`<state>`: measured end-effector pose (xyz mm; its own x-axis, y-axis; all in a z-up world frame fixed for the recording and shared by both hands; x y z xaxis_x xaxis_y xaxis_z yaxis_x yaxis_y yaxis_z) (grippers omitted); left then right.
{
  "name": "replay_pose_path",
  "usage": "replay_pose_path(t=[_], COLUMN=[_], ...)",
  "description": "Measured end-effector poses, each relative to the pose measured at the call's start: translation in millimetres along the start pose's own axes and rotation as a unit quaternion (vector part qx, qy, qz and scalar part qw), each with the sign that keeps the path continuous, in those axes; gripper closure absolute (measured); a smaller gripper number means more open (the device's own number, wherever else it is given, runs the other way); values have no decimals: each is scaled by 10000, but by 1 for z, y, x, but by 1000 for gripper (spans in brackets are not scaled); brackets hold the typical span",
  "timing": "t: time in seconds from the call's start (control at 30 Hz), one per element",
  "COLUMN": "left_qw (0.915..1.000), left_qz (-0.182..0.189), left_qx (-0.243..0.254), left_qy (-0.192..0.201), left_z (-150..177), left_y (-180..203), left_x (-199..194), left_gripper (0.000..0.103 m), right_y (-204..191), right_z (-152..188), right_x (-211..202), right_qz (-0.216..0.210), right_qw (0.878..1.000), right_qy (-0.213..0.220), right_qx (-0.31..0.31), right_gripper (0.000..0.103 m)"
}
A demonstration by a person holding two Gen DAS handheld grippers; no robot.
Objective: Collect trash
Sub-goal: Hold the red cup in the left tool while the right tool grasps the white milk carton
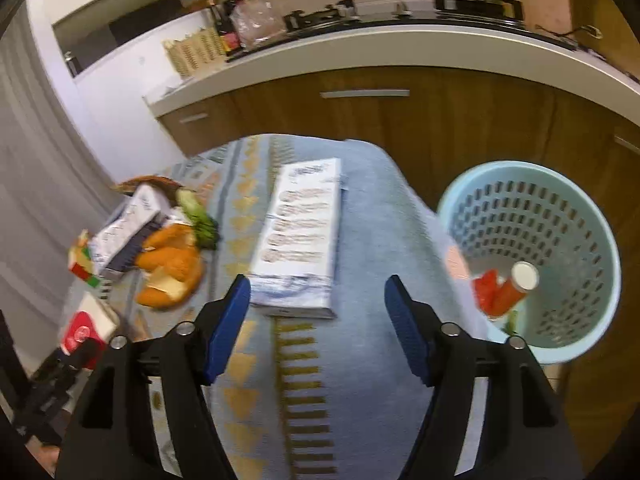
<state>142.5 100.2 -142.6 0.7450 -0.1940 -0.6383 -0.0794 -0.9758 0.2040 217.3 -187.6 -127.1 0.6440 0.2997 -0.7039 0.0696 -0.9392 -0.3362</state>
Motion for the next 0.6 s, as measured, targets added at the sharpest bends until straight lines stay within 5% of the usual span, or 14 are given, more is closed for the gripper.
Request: replay_pose_path(t=[0.23, 0.47, 0.6], left_qw=[10000, 10000, 9997], left_qz=[-56, -13, -18], left_qx=[-6, 24, 172], left_qy=[27, 95, 190], left_z=[-2, -16, -31], left_y=[0, 13, 28], left_x=[-2, -5, -7], left_gripper=[34, 34, 34], right_y=[-12, -7, -11], right_z=[-12, -19, -24], right_x=[45, 71, 69], right_qz=[543, 600, 536], right_qw=[9979, 9959, 9968], right_qy=[-284, -602, -564], right_qx=[204, 322, 159], right_gripper=[30, 31, 52])
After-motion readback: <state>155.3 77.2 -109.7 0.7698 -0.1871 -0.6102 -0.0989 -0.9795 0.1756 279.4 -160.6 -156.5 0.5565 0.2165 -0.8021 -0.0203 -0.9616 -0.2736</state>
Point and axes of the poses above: each gripper's, at about its wrist camera, not at the fingertips, and x roughly the way its jaws point, y to its right, z to its underside, the point moved 6 cm from there along x, roughly the way its jaws point, and after that the axes turned 4 degrees about x, right-handed, at the moved point
